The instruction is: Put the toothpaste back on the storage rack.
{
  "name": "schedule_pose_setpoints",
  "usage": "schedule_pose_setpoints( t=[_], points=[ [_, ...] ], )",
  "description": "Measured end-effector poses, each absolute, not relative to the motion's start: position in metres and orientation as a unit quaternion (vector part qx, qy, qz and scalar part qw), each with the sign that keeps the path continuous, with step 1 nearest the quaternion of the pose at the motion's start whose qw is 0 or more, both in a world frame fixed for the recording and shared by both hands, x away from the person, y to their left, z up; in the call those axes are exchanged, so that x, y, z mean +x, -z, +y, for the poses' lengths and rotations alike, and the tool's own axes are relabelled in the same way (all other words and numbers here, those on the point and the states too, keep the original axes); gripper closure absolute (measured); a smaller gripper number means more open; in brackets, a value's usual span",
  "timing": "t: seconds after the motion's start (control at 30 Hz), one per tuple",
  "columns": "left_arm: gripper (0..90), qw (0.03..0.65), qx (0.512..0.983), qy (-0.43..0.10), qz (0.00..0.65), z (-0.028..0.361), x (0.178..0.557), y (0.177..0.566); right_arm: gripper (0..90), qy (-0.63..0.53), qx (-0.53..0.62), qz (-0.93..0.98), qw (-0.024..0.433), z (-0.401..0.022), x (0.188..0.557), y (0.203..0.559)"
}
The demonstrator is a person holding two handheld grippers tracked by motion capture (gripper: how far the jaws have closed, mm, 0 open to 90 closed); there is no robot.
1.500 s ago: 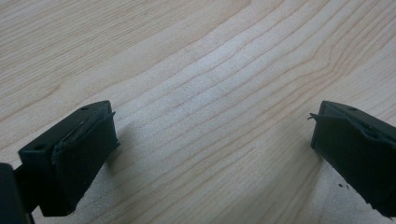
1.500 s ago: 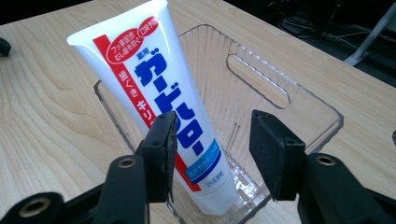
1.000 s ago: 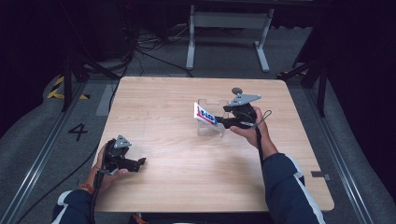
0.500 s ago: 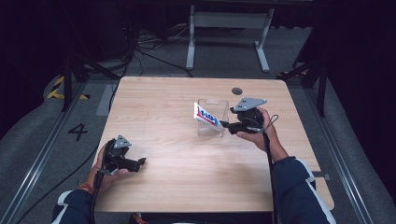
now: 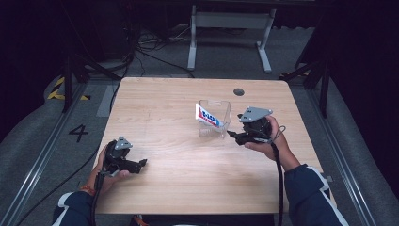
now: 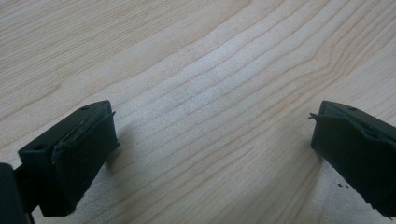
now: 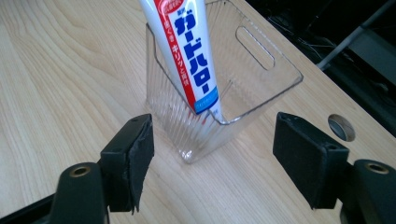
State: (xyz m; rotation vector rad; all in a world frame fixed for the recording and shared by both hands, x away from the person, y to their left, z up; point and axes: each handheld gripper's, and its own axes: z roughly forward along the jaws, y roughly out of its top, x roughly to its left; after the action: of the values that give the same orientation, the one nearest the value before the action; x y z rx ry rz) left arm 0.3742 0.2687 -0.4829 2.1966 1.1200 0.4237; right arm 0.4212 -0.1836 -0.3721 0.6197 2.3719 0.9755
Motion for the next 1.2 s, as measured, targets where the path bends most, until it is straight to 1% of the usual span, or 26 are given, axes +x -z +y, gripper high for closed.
schedule_pose_setpoints(
  t=[0.1,0.63,0.9,1.03,1.2],
  points=[
    [0.6,0.315,0.833,-0.161,0.425,0.269,0.374,0.483,28.4,-0.354,0.228,0.871,0.252,-0.186,0.418,0.374],
    [0.6,0.314,0.833,-0.161,0.426,0.269,0.374,0.483,28.1,-0.332,0.248,0.871,0.262,-0.216,0.399,0.398],
    [0.6,0.313,0.834,-0.161,0.426,0.269,0.374,0.483,28.2,-0.325,0.269,0.868,0.262,-0.238,0.391,0.413],
    [0.6,0.313,0.833,-0.162,0.426,0.269,0.374,0.483,27.3,-0.302,0.276,0.873,0.266,-0.256,0.386,0.422],
    [0.6,0.313,0.833,-0.162,0.426,0.269,0.374,0.483,27.8,-0.289,0.285,0.876,0.261,-0.268,0.381,0.430]
  ],
)
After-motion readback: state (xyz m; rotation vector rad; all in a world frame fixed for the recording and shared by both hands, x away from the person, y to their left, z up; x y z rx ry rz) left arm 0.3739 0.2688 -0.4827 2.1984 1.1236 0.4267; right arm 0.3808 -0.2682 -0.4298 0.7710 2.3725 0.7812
